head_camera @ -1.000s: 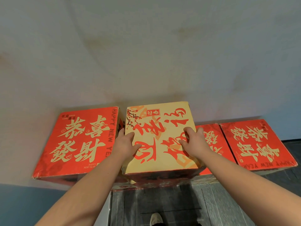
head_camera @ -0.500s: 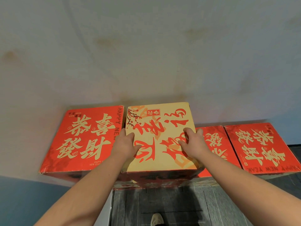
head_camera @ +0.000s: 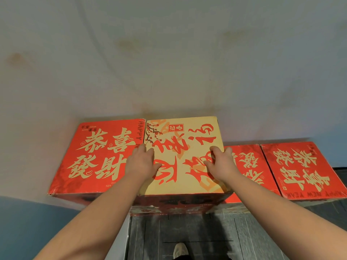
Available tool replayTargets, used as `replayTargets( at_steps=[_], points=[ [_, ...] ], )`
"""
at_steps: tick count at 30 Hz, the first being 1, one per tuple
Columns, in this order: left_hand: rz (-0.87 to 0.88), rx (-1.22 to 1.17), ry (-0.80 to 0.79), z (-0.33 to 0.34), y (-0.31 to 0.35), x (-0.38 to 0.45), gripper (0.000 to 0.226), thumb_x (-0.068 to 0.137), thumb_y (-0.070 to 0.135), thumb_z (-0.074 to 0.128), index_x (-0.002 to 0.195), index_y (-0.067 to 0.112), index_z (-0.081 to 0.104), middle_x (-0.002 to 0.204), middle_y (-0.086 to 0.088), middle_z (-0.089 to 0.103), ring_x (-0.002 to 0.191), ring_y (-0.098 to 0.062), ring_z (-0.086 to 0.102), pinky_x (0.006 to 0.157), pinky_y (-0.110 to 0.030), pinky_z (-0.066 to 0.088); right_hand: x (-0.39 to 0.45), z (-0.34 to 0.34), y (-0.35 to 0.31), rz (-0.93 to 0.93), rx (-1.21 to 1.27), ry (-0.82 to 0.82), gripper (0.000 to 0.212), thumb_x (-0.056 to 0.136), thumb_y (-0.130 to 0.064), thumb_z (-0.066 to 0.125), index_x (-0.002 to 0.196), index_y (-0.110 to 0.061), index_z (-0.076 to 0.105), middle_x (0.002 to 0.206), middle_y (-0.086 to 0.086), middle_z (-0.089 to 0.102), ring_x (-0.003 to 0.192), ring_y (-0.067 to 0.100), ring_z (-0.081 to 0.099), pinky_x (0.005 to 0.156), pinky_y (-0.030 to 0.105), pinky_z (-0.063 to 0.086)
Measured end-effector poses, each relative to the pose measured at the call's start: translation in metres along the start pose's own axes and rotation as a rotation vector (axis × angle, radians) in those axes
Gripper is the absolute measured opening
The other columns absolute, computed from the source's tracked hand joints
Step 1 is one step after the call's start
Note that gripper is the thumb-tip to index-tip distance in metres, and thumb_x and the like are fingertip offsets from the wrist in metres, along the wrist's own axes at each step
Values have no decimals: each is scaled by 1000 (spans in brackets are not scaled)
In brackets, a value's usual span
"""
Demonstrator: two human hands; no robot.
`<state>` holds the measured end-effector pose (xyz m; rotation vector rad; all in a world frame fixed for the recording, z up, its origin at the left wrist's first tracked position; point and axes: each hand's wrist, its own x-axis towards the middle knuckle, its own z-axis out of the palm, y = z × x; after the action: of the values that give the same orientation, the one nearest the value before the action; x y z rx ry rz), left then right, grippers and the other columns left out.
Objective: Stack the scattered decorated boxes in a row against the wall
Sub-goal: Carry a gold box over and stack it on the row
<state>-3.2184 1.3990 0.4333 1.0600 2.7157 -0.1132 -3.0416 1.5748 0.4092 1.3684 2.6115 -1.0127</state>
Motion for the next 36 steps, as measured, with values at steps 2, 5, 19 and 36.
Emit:
replayTargets(
  at_steps=[2, 5, 19, 36],
  points=[
    [-6, 5, -3, -1, -4, 1, 55, 86, 60, 51, 127, 23, 48, 139, -5, 40, 125, -24, 40, 95, -39, 46, -1, 1, -4, 0, -24, 0, 56, 94, -35, 57, 143, -21, 35, 133, 11, 31, 121, 27, 47, 104, 37, 43],
    [5, 13, -19, -4, -6, 3, 57, 88, 61, 47, 131, 24, 45, 147, -5, 34, 131, -26, 36, 99, -42, 43, -1, 2, -5, -2, -33, -10, 56, 94, -35, 56, 144, -21, 33, 134, 11, 30, 121, 26, 45, 105, 37, 42],
    [253, 105, -74, -32, 75, 18, 67, 88, 64, 42, 143, 26, 37, 155, -7, 24, 138, -30, 30, 104, -45, 39, -36, -58, 29, -59, -114, -30, 53, 97, -39, 49, 144, -19, 37, 142, 15, 35, 132, 34, 38, 109, 41, 35],
    [1049, 317, -15, -36, 497, -192, 66, 88, 63, 44, 139, 21, 43, 148, -12, 33, 133, -31, 37, 108, -42, 35, -330, -222, 367, 463, 50, 392, 58, 98, -38, 48, 149, -19, 28, 139, 19, 37, 130, 36, 38, 107, 38, 35]
  ],
)
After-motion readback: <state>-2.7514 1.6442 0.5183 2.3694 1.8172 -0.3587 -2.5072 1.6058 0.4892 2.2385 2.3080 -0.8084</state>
